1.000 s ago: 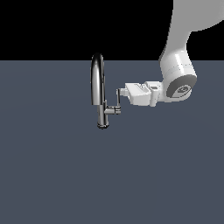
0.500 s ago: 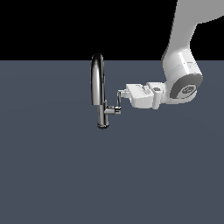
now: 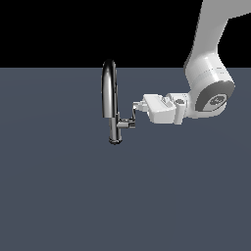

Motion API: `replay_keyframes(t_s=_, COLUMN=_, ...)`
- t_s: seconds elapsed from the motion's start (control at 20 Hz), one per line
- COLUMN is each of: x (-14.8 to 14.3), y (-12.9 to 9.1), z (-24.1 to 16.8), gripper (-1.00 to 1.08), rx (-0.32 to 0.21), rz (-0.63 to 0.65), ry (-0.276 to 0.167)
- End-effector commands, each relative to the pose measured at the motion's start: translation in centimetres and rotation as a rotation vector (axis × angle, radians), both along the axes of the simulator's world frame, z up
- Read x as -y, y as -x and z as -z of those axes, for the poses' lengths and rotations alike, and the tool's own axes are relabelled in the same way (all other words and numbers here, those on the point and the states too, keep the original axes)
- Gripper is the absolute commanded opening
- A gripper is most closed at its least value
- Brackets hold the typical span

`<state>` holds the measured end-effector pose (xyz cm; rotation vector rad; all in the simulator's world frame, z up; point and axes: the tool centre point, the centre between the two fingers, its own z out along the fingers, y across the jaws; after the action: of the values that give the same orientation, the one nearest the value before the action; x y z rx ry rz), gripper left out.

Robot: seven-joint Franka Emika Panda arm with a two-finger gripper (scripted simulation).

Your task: Turn on the faucet by rotating a designated handle.

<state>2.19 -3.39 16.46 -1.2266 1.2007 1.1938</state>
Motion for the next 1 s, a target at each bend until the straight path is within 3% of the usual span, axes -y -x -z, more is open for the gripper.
replay_keyframes(t_s=0.0, x=-0.2, y=1.0, z=0.8, gripper=-1.00, rx=-0.007, rz=-0.004, ry=-0.003)
replay_keyframes(t_s=0.55, x=-0.4, y=5.3, z=3.5, gripper=-1.00, rx=-0.009, rz=-0.013, ry=-0.008)
replay_keyframes(t_s=0.65, x=0.2, y=4.2, z=2.4, gripper=-1.00, rx=0.014, rz=0.000, ry=0.001)
replay_keyframes(t_s=0.95, x=-0.1, y=5.1, z=6.2, gripper=-1.00, rx=0.002, rz=-0.007, ry=-0.004)
